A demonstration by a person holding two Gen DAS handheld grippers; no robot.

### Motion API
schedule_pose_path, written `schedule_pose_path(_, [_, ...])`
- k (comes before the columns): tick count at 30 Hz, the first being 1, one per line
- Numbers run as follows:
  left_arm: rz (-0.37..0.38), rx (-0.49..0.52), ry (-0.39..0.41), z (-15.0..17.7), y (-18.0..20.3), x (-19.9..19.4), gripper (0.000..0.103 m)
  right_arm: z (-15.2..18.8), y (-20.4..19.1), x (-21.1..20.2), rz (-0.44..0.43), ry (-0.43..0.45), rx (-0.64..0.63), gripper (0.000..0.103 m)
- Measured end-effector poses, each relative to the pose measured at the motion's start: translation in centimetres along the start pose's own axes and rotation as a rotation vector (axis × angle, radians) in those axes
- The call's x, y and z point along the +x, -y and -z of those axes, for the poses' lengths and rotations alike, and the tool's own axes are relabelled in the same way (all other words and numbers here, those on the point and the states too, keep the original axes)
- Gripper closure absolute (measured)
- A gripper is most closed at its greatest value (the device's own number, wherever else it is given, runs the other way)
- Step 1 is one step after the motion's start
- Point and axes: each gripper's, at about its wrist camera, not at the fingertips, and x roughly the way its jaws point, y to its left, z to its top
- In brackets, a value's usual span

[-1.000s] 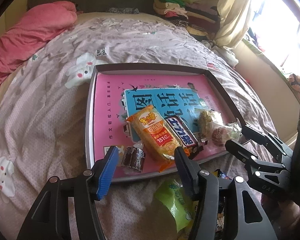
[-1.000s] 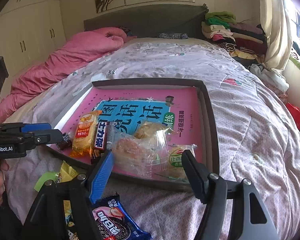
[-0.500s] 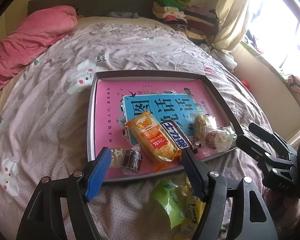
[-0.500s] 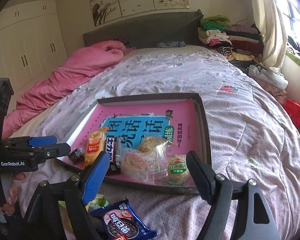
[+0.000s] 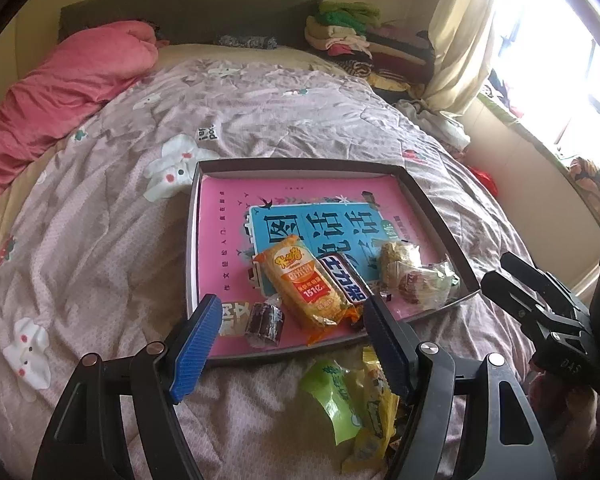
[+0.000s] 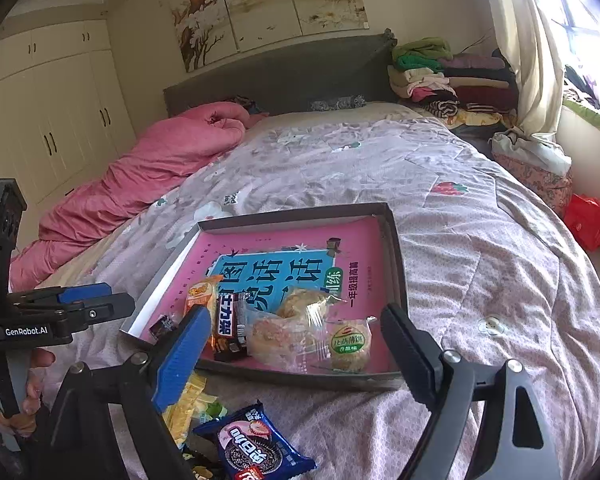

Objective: Organize snacks
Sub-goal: 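Move both open grippers back to the snack pile beside the tray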

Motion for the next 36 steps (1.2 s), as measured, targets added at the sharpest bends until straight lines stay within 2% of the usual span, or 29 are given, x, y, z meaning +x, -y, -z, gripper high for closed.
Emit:
schedule_pose_path(10, [0.022, 0.006, 0.002, 0.9, 0.1, -1.5, 0.028, 0.6, -0.2, -1.0, -0.013, -0.009, -0.024, 0.015])
schedule_pose_path(23, [0.023, 0.061, -0.056, 3.7, 1.5, -1.4, 0.028, 3.0, -1.1, -1.8, -0.034, -0.079, -0.044, 0.015])
schedule_pose_path(36, [0.065, 0.108, -0.131, 6.3, 3.3, -1.1, 0.028, 4.8, -2.2, -1.5, -0.039, -0.145, -0.085, 0.015])
